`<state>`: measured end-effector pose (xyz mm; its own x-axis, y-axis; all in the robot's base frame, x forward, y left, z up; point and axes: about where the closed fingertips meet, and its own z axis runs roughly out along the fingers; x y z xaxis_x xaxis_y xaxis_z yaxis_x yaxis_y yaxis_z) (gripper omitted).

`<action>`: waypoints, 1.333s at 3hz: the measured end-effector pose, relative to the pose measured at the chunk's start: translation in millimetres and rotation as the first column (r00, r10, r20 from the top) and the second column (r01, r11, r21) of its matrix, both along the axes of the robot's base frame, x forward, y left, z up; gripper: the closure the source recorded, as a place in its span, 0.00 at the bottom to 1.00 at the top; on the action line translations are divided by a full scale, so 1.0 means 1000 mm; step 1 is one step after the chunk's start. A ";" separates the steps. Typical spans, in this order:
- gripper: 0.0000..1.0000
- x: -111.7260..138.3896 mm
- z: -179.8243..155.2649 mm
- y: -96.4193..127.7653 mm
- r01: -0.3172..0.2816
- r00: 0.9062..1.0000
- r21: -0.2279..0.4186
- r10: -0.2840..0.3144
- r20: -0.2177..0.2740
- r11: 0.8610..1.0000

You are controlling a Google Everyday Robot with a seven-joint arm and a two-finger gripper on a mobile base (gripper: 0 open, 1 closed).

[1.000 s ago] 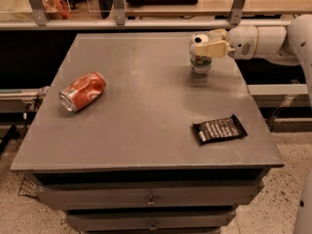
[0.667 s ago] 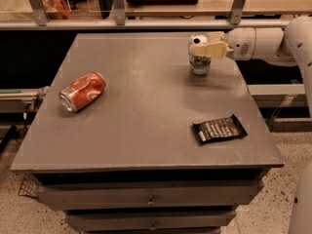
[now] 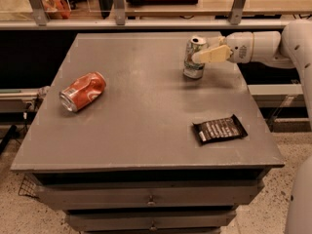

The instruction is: Place 7up can upright

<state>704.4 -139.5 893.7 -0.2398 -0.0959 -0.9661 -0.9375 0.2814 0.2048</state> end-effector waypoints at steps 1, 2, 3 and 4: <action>0.00 0.008 -0.006 -0.009 0.035 0.998 -0.002 -0.035 -0.056 0.999; 0.00 0.011 0.011 -0.053 0.126 0.991 -0.043 -0.127 -0.031 0.991; 0.00 0.000 0.052 -0.102 0.225 0.973 -0.080 -0.220 0.070 0.971; 0.00 0.000 0.056 -0.106 0.232 0.971 -0.080 -0.226 0.079 0.969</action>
Offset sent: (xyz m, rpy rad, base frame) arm 0.0142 -0.1080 0.0334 -0.0796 0.0033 -0.2257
